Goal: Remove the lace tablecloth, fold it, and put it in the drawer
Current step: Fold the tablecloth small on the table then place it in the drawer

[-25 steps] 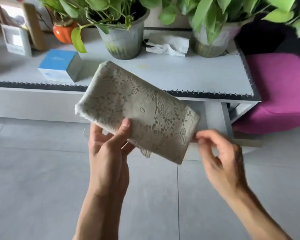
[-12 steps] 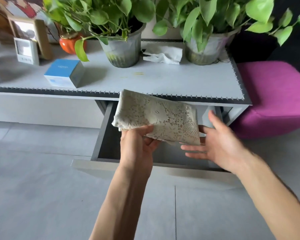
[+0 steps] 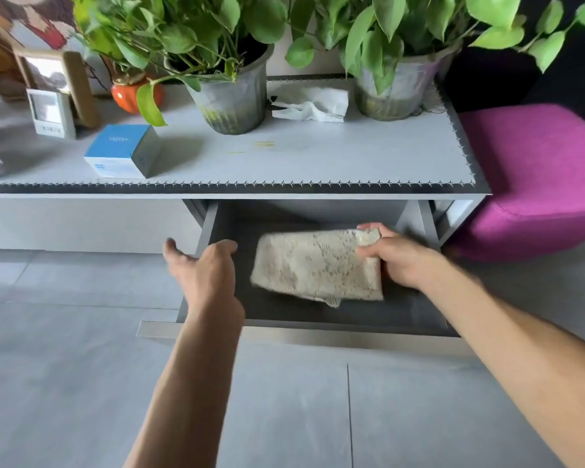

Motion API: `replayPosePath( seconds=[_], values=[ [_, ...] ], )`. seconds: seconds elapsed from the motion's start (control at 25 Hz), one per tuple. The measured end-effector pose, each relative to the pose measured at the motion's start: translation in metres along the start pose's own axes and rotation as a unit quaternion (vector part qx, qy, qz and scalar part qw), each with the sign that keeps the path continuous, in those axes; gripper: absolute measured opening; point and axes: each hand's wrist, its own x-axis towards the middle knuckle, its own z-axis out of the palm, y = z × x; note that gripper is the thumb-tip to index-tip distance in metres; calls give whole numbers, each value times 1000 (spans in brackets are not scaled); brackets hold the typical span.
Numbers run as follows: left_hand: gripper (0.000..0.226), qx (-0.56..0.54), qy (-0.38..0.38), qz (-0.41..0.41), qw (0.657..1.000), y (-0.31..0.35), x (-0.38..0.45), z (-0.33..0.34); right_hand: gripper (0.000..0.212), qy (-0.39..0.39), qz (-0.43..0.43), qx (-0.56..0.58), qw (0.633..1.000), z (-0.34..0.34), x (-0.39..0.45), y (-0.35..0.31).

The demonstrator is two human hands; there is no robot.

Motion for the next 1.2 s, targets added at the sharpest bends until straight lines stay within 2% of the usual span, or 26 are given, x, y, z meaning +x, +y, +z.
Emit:
replayPosePath(
  seconds=[0.04,0.08,0.12,0.2,0.24,0.28,0.32,0.4,0.52,0.6,0.72,0.8,0.96,1.04,1.08,1.12,1.2],
  values=[
    [71,40,-11,73,996,3,7,2,51,27,22,-128,991,-1,9,6],
    [64,97,-62,123,986,3,15,10,60,59,57,-273,959,-2,14,9],
    [59,203,-133,153,958,2,23,22,68,88,82,-377,918,-2,16,10],
    [49,459,-238,181,837,-7,43,44,69,120,77,-460,876,2,12,10],
    [43,543,-246,191,780,-12,52,50,68,130,64,-476,867,4,10,10],
    [38,582,-247,188,752,-17,62,54,71,140,59,-483,862,5,9,12],
    [38,592,-252,175,745,-24,72,57,75,147,55,-482,862,4,10,14],
    [45,573,-278,130,760,-38,88,59,79,144,56,-439,885,1,12,18],
    [51,442,-295,23,847,-50,105,64,50,133,55,-282,949,-5,20,21],
    [42,367,-307,-35,878,-50,110,63,35,121,56,-210,968,-7,24,23],
    [29,288,-338,-84,892,-48,114,61,35,94,70,-158,981,-6,26,26],
    [38,275,-372,-87,882,-49,114,59,41,84,77,-173,978,-4,27,28],
    [62,268,-418,-45,867,-52,110,59,40,95,84,-230,965,-6,27,30],
    [64,311,-411,44,856,-55,110,62,41,98,85,-242,962,-6,26,30],
    [65,360,-396,101,839,-56,109,64,44,102,84,-252,959,-4,24,30],
    [67,406,-372,152,821,-57,109,65,50,107,79,-279,951,-2,24,30],
    [83,444,-345,195,803,-58,110,66,75,106,40,-372,921,-1,24,31]
  ],
)
